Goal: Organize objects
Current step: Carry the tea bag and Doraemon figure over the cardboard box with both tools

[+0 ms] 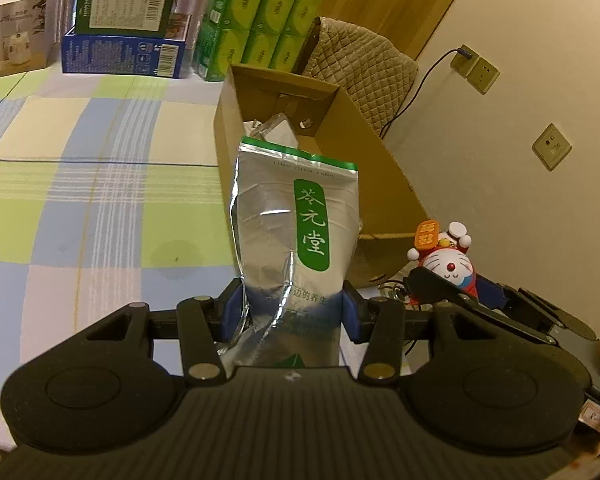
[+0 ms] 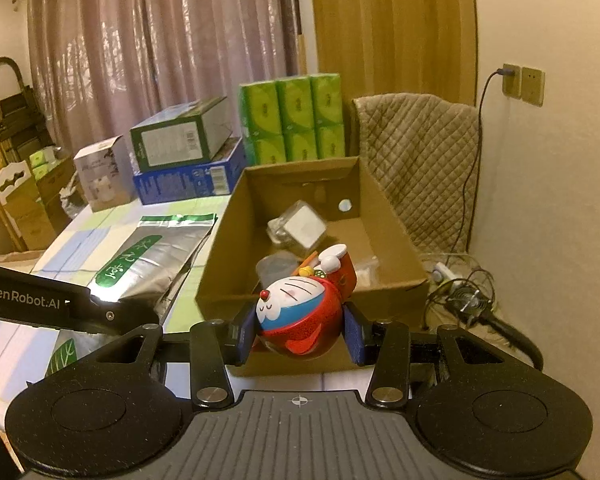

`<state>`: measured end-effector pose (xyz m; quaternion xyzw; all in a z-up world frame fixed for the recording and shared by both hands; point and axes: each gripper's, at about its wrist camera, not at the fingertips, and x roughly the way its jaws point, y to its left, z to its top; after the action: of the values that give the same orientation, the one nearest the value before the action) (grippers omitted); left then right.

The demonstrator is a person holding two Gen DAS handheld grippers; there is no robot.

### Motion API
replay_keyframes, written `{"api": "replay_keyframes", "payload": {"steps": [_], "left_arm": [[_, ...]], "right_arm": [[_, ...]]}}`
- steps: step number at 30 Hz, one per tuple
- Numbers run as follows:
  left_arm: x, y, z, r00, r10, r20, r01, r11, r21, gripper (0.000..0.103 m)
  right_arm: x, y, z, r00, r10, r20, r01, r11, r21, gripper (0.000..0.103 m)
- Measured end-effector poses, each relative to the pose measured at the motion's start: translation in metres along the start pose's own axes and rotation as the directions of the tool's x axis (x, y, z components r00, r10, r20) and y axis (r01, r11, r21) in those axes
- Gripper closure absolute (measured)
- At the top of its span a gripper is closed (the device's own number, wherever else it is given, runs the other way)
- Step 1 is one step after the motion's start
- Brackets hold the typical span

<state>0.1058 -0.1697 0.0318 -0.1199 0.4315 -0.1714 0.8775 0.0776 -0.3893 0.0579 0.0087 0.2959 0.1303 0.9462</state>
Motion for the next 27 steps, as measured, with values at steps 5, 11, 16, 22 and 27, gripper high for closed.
{"api": "replay_keyframes", "payload": {"steps": [5, 11, 16, 22, 27], "left_arm": [[0.011, -0.012, 0.013, 1.000, -0.012, -0.002, 0.012, 1.000, 0.000, 0.059], [0.026, -0.020, 0.030, 1.000, -0.005, -0.002, 0.005, 1.000, -0.010, 0.059], [0.039, -0.024, 0.043, 1.000, -0.015, -0.011, 0.014, 1.000, -0.028, 0.059], [0.051, -0.027, 0.056, 1.000, -0.022, -0.015, 0.021, 0.999, -0.039, 0.059], [0.060, -0.025, 0.068, 1.000, -0.022, -0.011, 0.021, 0.999, -0.047, 0.059]], "right_arm": [[0.002, -0.013, 0.012, 1.000, -0.008, 0.017, 0.008, 1.000, 0.001, 0.061], [0.011, -0.026, 0.025, 1.000, -0.014, 0.021, 0.014, 1.000, 0.004, 0.061], [0.021, -0.034, 0.035, 1.000, -0.010, 0.017, 0.010, 1.000, 0.005, 0.061], [0.031, -0.040, 0.044, 1.000, -0.010, 0.015, 0.010, 1.000, 0.003, 0.061], [0.048, -0.045, 0.057, 1.000, -0.011, 0.007, 0.011, 1.000, -0.008, 0.061]]}}
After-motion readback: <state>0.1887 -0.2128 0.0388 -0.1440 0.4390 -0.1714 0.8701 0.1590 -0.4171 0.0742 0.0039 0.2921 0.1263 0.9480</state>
